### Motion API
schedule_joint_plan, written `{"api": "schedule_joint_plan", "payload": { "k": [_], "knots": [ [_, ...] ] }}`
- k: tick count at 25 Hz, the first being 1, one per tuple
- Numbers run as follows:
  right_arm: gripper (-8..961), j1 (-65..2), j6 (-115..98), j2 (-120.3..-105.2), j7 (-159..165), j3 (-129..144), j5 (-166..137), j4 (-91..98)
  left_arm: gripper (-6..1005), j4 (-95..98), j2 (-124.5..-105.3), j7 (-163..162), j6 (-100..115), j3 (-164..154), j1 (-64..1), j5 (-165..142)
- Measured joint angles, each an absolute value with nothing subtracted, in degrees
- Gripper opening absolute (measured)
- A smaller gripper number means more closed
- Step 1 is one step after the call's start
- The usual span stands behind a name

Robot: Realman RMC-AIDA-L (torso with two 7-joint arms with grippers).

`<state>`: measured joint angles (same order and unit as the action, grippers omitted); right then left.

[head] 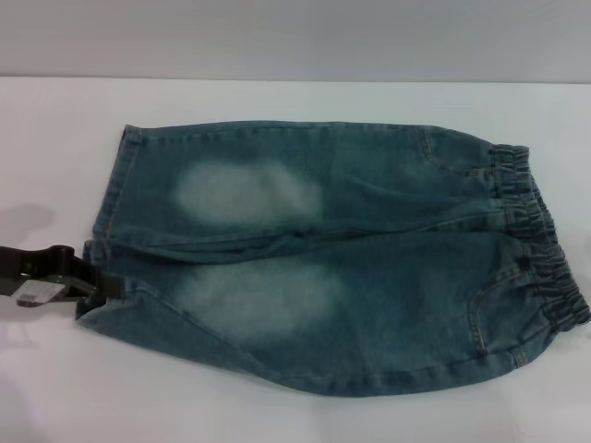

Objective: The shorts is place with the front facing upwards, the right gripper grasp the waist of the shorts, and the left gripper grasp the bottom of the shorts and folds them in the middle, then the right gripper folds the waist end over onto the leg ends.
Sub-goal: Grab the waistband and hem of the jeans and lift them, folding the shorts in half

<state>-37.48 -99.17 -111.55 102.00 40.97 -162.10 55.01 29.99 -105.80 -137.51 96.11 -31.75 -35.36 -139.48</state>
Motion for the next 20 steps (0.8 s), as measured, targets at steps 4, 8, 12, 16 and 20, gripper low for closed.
{"api": "schedule_joint_plan", "payload": {
  "k": [4, 8, 12, 16, 20],
  "knots": [
    [817, -37.7, -98.4, -112.13, 102.0, 41.2, -162.2, 54.9, 34, 30.0, -105.83, -137.6, 95.8, -31.7, -35.4, -139.5],
    [817, -38.2, -98.1, -112.39, 102.0, 42.4, -162.2, 53.3, 35, 29.8, -105.92, -137.6, 95.4, -31.7, -35.5, -139.5],
    [818, -39.0, -98.1, -112.59, 101.9, 42.6, -162.2, 51.7, 35, 29.8, -105.91, -137.6, 95.2, -31.7, -35.5, -139.5],
    [818, -39.3, -98.1, -113.16, 101.7, 42.6, -162.2, 51.6, 35, 29.8, -105.91, -137.6, 95.0, -31.7, -35.5, -139.5],
    [818, -39.5, -98.0, -113.57, 101.6, 43.0, -162.2, 51.5, 35, 29.8, -105.90, -137.6, 95.0, -31.7, -35.5, -139.5]
  ]
}}
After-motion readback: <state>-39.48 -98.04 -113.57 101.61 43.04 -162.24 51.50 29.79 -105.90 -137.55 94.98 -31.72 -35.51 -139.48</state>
